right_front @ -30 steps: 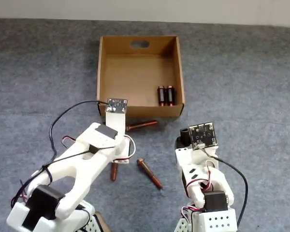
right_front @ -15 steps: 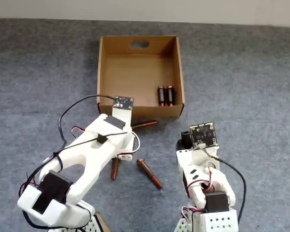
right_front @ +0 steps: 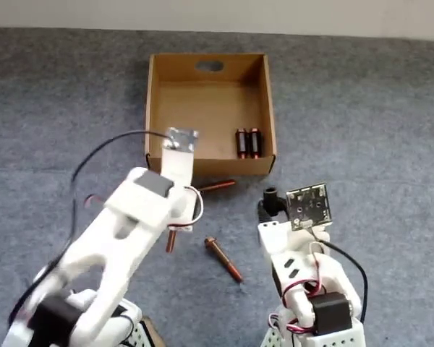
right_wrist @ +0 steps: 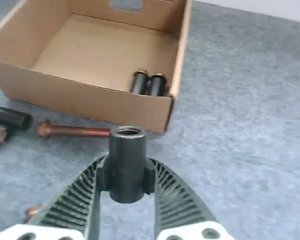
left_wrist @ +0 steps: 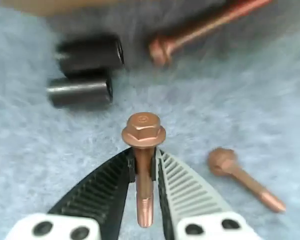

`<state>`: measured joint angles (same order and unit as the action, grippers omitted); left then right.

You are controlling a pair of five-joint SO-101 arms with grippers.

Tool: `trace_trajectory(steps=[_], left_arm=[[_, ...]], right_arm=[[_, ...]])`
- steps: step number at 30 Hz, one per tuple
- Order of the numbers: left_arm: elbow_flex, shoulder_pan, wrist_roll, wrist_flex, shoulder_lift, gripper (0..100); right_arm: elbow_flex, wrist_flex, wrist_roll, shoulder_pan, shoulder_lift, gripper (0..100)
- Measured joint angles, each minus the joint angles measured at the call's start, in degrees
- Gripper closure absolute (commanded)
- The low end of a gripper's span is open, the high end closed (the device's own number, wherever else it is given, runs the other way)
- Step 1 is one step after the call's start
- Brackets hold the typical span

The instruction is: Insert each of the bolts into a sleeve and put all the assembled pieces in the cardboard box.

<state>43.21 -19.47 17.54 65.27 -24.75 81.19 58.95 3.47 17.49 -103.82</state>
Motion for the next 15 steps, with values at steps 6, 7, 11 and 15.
trace_trajectory(steps=[6, 7, 11, 15], left_arm=[[0.0, -0.2, 0.0, 3.3, -24.0, 99], [0.0, -0.2, 0.0, 3.3, -27.7, 99], [0.0, -0.3, 0.0, -0.3, -40.4, 99], [0.0, -0.2, 0.0, -7.1, -48.1, 99]], right_arm=[[3.3, -5.4, -3.0, 3.0, 0.0, 99.0], [4.2, -6.7, -3.2, 3.6, 0.0, 99.0], [7.6, -13.5, -3.3, 6.7, 0.0, 99.0], [11.7, -21.3, -3.3, 9.8, 0.0, 99.0]])
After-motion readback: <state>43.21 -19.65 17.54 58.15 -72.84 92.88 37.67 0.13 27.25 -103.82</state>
